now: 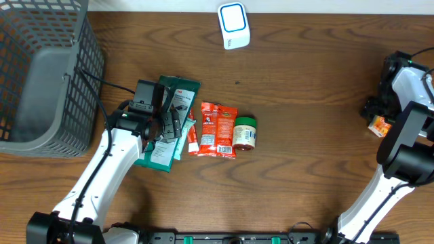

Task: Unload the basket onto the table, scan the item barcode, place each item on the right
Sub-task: 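Carry the Kleenex pack to the far right and release it, then move the right gripper left to the green-lidded jar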

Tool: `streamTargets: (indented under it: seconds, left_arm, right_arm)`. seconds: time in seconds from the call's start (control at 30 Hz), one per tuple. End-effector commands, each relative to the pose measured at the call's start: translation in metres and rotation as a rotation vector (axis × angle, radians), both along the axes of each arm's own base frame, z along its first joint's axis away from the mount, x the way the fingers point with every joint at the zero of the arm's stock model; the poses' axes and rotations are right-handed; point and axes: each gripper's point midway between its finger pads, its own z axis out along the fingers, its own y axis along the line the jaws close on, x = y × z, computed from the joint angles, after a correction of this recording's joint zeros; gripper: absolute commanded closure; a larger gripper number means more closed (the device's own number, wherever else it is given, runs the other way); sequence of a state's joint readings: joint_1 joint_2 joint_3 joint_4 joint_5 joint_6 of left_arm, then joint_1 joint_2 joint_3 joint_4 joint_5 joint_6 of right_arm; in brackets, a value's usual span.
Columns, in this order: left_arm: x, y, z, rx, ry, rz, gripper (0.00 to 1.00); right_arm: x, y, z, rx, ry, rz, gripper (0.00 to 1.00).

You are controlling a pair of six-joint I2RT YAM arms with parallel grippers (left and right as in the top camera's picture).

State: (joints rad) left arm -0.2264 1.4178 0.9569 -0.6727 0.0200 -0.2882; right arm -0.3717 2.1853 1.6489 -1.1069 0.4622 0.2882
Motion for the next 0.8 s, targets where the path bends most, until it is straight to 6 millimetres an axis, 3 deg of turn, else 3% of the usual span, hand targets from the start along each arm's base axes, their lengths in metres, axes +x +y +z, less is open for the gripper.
streamTargets:
  seconds: [0.0,0.13,0.2,0.27,0.37,0.4,0.47,0.67,0.77]
  left_arm:
    - [-0.001,0.001,-0.002,0.007,0.006,0.001,0.15]
    - [-0.001,0.001,-0.002,0.007,0.006,0.001,0.15]
    - [-0.001,0.001,-0.002,0.007,0.006,0.001,0.15]
    - [-0.001,0.001,-0.002,0.007,0.006,0.001,0.15]
    - [-0.001,0.001,-0.002,0.007,0.007,0.001,0.15]
    - [-0.001,0.001,-0.002,0.007,0.006,0.001,0.15]
    - [-0.001,0.001,-0.002,0.007,0.006,0.001,0.15]
    - [-0.001,0.001,-0.002,0.007,0.007,0.001,0.15]
    - [-0.001,0.001,-0.002,0.007,0.006,0.001,0.15]
  right_arm:
    - [0.02,-0.002,0.035,0.009,-0.075,0.021,0.01]
    - [0.029,0.014,0.066,0.11,-0.128,0.037,0.01]
    - [0.044,0.045,0.071,0.304,-0.191,0.131,0.01]
    - [0.057,0.091,0.074,0.571,-0.278,0.219,0.01]
    - [0.06,0.137,0.082,0.824,-0.348,0.217,0.01]
    - [0.06,0.149,0.085,0.888,-0.356,0.21,0.06]
    - [0.056,0.17,0.085,0.962,-0.343,0.209,0.12]
    - [0.045,0.226,0.071,1.016,-0.231,0.302,0.09]
    - [0.041,0.256,0.07,1.03,-0.186,0.366,0.21]
